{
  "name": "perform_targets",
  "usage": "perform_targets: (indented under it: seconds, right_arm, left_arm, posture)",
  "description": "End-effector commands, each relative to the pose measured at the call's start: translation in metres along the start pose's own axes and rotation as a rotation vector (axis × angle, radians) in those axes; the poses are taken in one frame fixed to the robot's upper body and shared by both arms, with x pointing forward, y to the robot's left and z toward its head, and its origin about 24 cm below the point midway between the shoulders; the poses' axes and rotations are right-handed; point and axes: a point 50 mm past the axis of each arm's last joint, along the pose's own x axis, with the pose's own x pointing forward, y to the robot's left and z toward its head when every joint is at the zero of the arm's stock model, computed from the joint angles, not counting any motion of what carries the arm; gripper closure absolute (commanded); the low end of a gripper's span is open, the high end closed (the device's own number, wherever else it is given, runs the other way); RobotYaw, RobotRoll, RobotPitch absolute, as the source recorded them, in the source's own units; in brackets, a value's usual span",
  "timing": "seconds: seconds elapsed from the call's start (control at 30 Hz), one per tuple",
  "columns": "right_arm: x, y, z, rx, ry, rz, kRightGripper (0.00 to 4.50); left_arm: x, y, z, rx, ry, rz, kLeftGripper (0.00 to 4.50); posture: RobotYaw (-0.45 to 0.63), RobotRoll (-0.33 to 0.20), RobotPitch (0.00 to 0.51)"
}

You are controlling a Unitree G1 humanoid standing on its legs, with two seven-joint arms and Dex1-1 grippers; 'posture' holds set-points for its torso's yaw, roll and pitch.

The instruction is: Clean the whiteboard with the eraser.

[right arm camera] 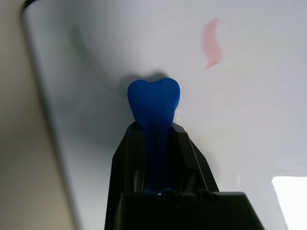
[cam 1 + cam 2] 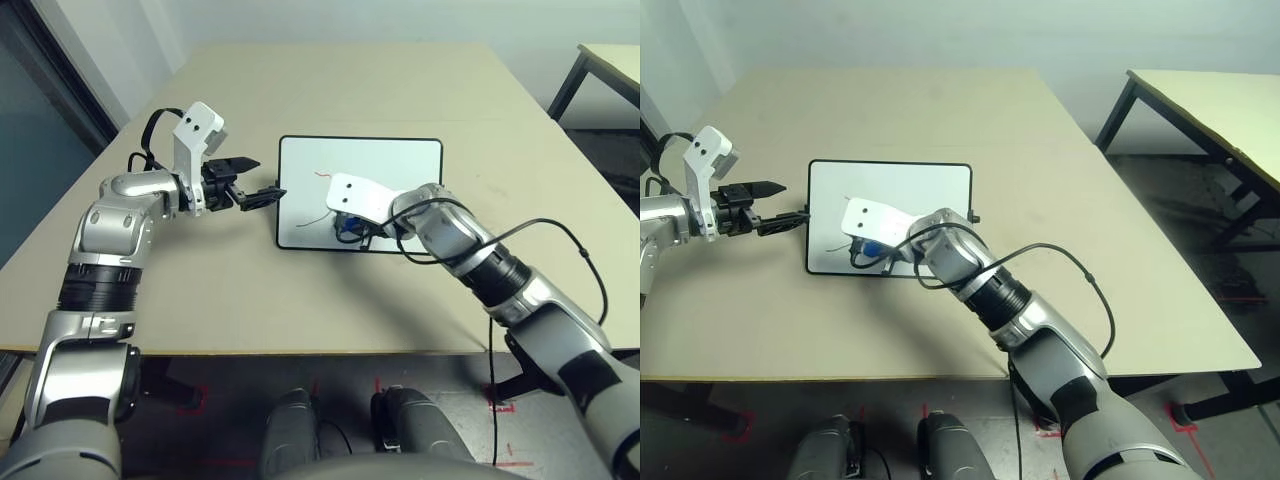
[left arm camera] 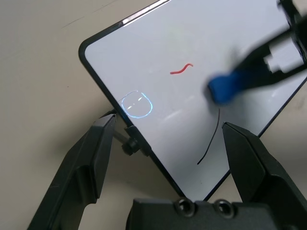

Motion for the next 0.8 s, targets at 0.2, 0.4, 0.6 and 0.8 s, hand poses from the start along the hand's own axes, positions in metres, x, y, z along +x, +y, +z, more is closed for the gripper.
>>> perform_targets:
  seconds: [0.2,0.4,0.6,0.8]
  right_arm:
    - [0.006,-0.023,0.012,-0.006,-0.009,-0.071,3.91]
    - [0.007,0.008,-0.007,-0.06,0.065,0.071,3.91]
    - [-0.008,0.042,-0.019,-0.118,0.116,0.198,3.91]
    - [-0.001,0.011,-0.003,-0.093,0.097,0.08,3.92]
  left_arm:
    - [-0.002,0.0,-0.002,-0.013,-0.005,0.011,0.0]
    - [-0.004,0.001,-0.001,-0.015,-0.006,0.019,0.0]
    - [-0.004,0.002,0.0,-0.017,-0.005,0.025,0.0]
    - [-0.003,0.003,0.0,-0.018,-0.009,0.029,0.0]
  posture:
    - [0.0,0.0,0.062]
    - [0.0,0.0,0.063]
    - [-0.01,0.0,0.062]
    - [0.0,0.0,0.058]
